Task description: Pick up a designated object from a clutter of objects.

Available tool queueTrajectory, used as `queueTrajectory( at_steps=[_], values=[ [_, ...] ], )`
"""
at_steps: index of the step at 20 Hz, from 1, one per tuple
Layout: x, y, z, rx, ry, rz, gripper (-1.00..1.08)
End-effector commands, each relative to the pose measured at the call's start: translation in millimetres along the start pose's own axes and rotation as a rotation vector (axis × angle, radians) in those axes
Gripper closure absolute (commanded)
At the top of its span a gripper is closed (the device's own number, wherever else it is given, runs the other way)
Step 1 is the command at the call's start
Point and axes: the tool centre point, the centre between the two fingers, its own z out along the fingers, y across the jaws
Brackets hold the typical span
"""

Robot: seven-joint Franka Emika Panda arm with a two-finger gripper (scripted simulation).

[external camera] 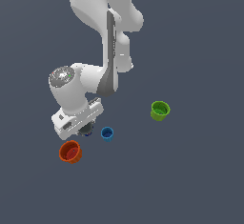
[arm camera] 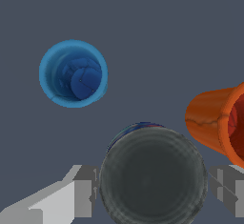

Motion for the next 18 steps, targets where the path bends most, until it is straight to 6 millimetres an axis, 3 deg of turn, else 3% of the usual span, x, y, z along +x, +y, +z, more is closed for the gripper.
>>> queueTrajectory(
  at_steps=[1, 18],
  values=[
    [-1, 2, -24, 0.0, 0.0, 0.0, 1.08],
    [-12, 19, -206, 0.016, -0.009, -0.002, 1.08]
  ],
)
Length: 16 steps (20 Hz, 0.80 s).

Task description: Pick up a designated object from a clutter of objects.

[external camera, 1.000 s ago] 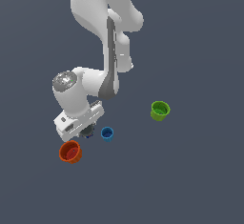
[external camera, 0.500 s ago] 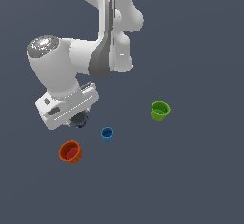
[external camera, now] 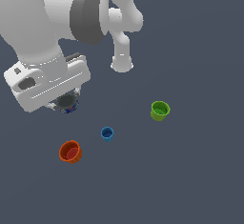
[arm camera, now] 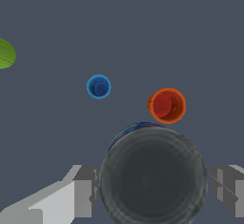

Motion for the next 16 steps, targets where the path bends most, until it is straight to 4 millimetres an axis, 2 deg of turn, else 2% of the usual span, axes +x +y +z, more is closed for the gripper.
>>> queueTrajectory(
  at_steps=[1, 8, 16],
  values=[
    [-1, 2, -26, 0.002, -0.001, 0.0, 1.08],
    [-4, 10, -86, 0.008, -0.004, -0.001, 1.08],
    [-4, 16, -123, 0.011, -0.006, -0.002, 1.08]
  ],
)
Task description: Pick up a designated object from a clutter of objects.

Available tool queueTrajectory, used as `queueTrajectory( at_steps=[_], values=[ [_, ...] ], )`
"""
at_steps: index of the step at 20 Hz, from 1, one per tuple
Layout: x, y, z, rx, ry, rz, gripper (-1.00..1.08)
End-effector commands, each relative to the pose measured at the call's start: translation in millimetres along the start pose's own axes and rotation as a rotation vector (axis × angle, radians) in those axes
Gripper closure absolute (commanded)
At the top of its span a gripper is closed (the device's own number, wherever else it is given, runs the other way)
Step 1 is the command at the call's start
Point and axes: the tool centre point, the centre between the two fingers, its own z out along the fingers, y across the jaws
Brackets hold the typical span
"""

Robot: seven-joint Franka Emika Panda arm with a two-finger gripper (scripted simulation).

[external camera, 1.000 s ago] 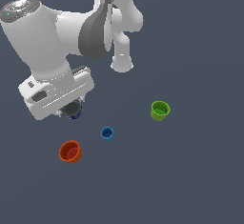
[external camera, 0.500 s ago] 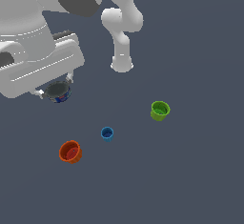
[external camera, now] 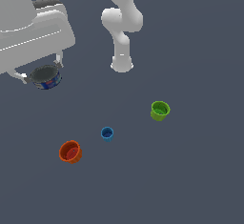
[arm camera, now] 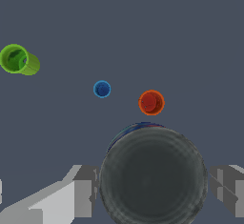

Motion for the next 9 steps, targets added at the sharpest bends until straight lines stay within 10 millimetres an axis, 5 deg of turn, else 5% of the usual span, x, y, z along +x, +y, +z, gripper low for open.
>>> queueTrajectory(
  at_steps=[1, 9],
  values=[
    [0.0, 1.4, -8.4, 0.001, -0.001, 0.0, 1.08],
    [0.3, 3.2, -14.8, 0.001, -0.001, 0.0, 1.08]
  ],
)
